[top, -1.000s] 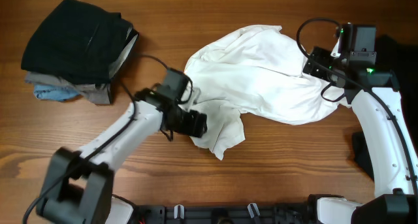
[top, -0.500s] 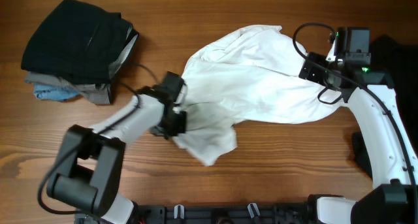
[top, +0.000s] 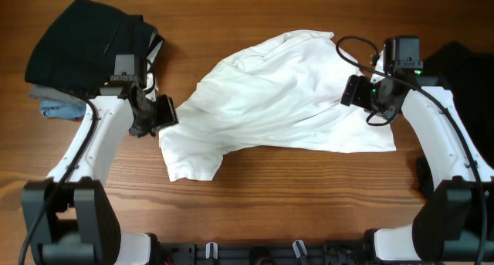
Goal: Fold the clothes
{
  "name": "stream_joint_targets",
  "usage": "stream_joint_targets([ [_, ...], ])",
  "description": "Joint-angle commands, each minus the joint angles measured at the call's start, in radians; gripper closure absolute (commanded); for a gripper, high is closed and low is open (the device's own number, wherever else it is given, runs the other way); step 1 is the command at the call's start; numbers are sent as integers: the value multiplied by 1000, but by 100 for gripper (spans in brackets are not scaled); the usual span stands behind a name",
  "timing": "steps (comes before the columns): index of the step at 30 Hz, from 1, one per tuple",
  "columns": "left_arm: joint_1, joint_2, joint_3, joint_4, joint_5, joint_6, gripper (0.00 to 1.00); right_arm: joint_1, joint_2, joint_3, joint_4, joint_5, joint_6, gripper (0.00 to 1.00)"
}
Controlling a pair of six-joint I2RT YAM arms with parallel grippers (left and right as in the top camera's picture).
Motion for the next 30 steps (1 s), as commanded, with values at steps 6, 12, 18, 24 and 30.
stream_joint_targets([
  [6, -128, -103, 13, -216, 143, 62, 39, 5, -16, -2, -10, -126, -23, 22],
  [12, -266, -94, -177, -49, 154, -185, 29, 5, -42, -2, -14, -125, -24, 21],
  [18, -319, -79, -319, 100, 203, -251, 29, 5, -42, -2, -14, -125, -24, 20],
  [24, -319, -77, -386, 172, 186, -250, 26, 5, -42, -2, -13, -124, -24, 20],
  [30, -319, -33, -446, 280, 172, -298, 41, 5, -42, -2, -10, -117, -21, 20],
])
